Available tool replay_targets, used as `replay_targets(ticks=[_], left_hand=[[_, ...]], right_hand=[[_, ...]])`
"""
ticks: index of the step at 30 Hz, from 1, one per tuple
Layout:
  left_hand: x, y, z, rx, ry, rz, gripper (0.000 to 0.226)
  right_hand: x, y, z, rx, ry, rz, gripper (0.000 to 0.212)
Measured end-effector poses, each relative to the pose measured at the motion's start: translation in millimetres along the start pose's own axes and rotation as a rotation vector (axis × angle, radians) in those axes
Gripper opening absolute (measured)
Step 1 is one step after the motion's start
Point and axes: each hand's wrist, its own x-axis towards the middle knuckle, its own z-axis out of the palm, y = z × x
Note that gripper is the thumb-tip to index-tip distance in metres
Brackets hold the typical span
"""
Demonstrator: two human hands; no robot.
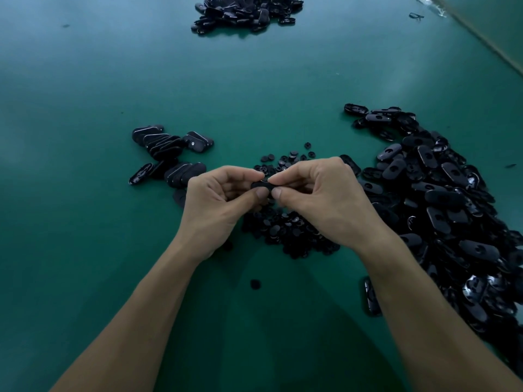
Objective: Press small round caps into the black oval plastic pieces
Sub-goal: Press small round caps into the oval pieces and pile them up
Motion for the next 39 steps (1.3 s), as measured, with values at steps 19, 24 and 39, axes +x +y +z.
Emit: replay_targets(ticks=[19,24,39], left_hand=[[-4,4,7,0.121,0.08,0.049,0.019],[-4,4,9,0.189,0.084,0.102,0.02],[7,9,-26,0.9,0.566,0.154,0.011]], right_hand=[[-4,-8,-2,-0.036,0.026,0.011,0.015],[-4,-7,-2,-0.045,0.028,0.001,0.017],[19,26,-52,-0.672,0.181,0.35,0.035]])
